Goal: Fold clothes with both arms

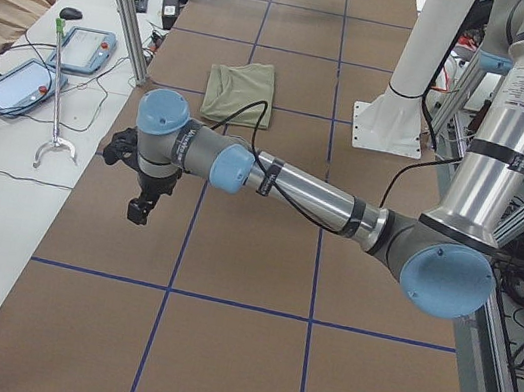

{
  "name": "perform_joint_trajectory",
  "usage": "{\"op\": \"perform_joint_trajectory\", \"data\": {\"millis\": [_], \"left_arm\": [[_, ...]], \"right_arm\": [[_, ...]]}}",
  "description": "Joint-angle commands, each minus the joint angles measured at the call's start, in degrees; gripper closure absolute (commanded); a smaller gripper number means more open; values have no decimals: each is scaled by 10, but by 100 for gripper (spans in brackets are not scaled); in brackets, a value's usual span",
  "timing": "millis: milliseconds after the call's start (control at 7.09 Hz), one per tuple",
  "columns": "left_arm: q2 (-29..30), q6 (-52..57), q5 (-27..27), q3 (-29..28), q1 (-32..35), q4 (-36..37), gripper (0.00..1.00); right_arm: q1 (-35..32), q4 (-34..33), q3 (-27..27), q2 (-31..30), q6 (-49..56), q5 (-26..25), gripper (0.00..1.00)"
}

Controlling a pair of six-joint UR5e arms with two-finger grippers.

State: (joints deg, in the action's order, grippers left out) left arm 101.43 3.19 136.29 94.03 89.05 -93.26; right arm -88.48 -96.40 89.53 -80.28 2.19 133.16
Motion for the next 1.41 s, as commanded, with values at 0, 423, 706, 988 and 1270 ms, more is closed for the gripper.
{"op": "perform_joint_trajectory", "data": {"millis": [0,423,706,988,1270], "left_arm": [[-22,-3,13,38,0,2,0],[-58,-4,14,62,-2,-1,0],[-48,-5,11,64,-2,1,0],[-59,-4,15,70,1,0,0],[-93,-2,9,109,1,0,0]], "right_arm": [[4,2,6,-16,-1,-2,0],[2,-3,100,-85,-6,3,0],[6,2,92,-82,-6,3,0],[5,2,100,-83,-6,24,0],[6,2,110,-84,-5,19,0]]}}
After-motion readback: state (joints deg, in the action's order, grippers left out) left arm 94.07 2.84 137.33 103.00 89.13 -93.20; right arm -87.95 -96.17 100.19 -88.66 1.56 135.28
